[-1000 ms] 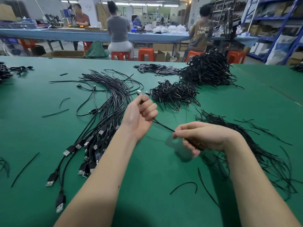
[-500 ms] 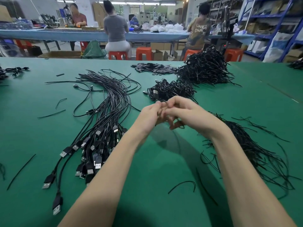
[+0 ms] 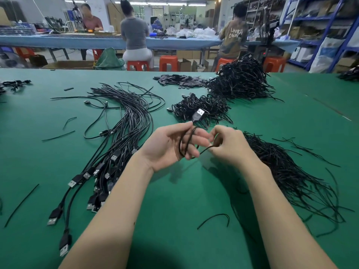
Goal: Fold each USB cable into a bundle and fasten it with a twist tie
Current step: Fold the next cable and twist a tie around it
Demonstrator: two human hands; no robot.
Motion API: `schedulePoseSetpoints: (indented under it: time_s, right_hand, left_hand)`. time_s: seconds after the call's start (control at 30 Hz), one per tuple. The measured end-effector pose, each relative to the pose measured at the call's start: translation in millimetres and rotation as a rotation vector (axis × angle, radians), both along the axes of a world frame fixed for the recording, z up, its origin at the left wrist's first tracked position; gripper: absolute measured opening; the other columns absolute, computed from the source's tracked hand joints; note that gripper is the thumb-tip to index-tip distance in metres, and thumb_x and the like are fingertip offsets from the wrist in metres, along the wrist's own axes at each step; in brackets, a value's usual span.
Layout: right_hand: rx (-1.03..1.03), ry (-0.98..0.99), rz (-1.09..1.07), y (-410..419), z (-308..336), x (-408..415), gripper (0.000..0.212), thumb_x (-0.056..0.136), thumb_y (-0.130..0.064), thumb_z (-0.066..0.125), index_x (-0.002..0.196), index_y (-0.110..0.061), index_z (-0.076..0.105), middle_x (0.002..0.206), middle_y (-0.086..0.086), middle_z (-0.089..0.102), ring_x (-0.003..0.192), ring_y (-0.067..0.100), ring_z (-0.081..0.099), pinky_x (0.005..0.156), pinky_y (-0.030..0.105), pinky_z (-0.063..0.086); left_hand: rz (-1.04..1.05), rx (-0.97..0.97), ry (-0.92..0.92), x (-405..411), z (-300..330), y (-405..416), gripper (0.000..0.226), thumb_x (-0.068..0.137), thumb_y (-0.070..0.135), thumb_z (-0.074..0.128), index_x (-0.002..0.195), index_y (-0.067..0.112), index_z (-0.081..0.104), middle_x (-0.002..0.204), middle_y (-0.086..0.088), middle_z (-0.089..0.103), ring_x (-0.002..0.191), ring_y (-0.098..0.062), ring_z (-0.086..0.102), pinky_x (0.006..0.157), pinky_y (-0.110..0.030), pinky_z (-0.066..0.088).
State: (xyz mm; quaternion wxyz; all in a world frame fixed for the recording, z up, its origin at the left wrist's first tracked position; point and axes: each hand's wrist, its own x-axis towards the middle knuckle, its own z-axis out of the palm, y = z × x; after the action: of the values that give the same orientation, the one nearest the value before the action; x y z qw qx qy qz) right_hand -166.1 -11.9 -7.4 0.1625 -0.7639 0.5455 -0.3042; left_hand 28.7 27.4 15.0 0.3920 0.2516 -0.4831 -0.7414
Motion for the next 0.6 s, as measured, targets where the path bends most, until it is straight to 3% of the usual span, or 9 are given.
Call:
schedulePoseSetpoints:
  time_s: [0.07, 0.13, 0.23, 0.33, 0.43, 0.5, 0.6]
  right_hand:
    - [-0.135, -0.087, -0.044, -2, 2, -4, 0.016, 0.080, -0.014, 0.072, 0.076, -0.023, 0.059, 0.070, -0.010, 0.065, 0.070, 0.008, 0.062, 0.068, 0.024, 0.046]
    - [-0.244, -0.111, -0.090, -3, 9, -5, 0.015, 0.081, -0.016, 0.073, 0.079, -0.024, 0.060, 0.074, -0.012, 0.066, 0.076, 0.013, 0.064, 0.076, 0.032, 0.051]
    - [-0.270, -0.080, -0.139, 0, 21, 0, 0.013, 0.082, -0.022, 0.074, 0.079, -0.023, 0.062, 0.074, -0.011, 0.066, 0.077, 0.017, 0.065, 0.073, 0.035, 0.054]
    - [-0.175, -0.012, -0.171, 5, 35, 2, 0.015, 0.081, -0.035, 0.075, 0.076, -0.027, 0.064, 0.067, -0.014, 0.066, 0.069, 0.007, 0.062, 0.061, 0.026, 0.045]
    - [0.174, -0.149, 0.141, 13, 45, 7, 0.008, 0.093, -0.029, 0.070, 0.088, -0.023, 0.069, 0.066, -0.008, 0.071, 0.055, 0.006, 0.057, 0.057, 0.022, 0.045]
    - [0.395, -0.331, 0.345, 19, 46, 13, 0.007, 0.101, -0.013, 0.060, 0.103, -0.010, 0.065, 0.069, 0.001, 0.070, 0.056, 0.014, 0.057, 0.058, 0.021, 0.049]
    - [0.549, -0.342, 0.466, 23, 38, 18, 0.013, 0.103, -0.009, 0.055, 0.111, -0.015, 0.065, 0.078, 0.010, 0.072, 0.064, 0.018, 0.060, 0.062, 0.018, 0.050]
  left_hand:
    - [-0.106, -0.026, -0.160, 3, 0, 0, 0.046, 0.097, 0.033, 0.040, 0.094, 0.009, 0.079, 0.092, -0.007, 0.077, 0.068, -0.012, 0.073, 0.054, -0.016, 0.051]
    - [-0.111, -0.049, -0.361, -1, -2, -3, 0.048, 0.105, 0.029, 0.032, 0.109, 0.004, 0.073, 0.106, -0.014, 0.075, 0.086, -0.019, 0.075, 0.064, -0.020, 0.057]
    - [0.104, -0.078, -0.516, -17, -9, -10, 0.043, 0.110, 0.023, 0.030, 0.119, -0.003, 0.062, 0.118, -0.021, 0.070, 0.102, -0.025, 0.071, 0.085, -0.027, 0.059]
    - [0.348, -0.159, -0.543, -25, -13, -15, 0.034, 0.109, 0.019, 0.031, 0.103, 0.009, 0.063, 0.112, -0.018, 0.069, 0.098, -0.021, 0.067, 0.093, -0.028, 0.053]
    - [0.541, -0.165, -0.395, -22, -15, -21, 0.036, 0.110, 0.018, 0.031, 0.102, 0.009, 0.065, 0.104, -0.016, 0.069, 0.096, -0.021, 0.064, 0.097, -0.035, 0.051]
    - [0.589, -0.098, -0.179, -20, -14, -22, 0.037, 0.110, 0.021, 0.030, 0.115, 0.003, 0.063, 0.106, -0.014, 0.073, 0.093, -0.019, 0.069, 0.089, -0.030, 0.056]
    - [0.558, -0.016, 0.124, -16, -11, -21, 0.044, 0.110, 0.025, 0.026, 0.127, -0.002, 0.057, 0.119, -0.014, 0.071, 0.104, -0.018, 0.071, 0.085, -0.025, 0.058]
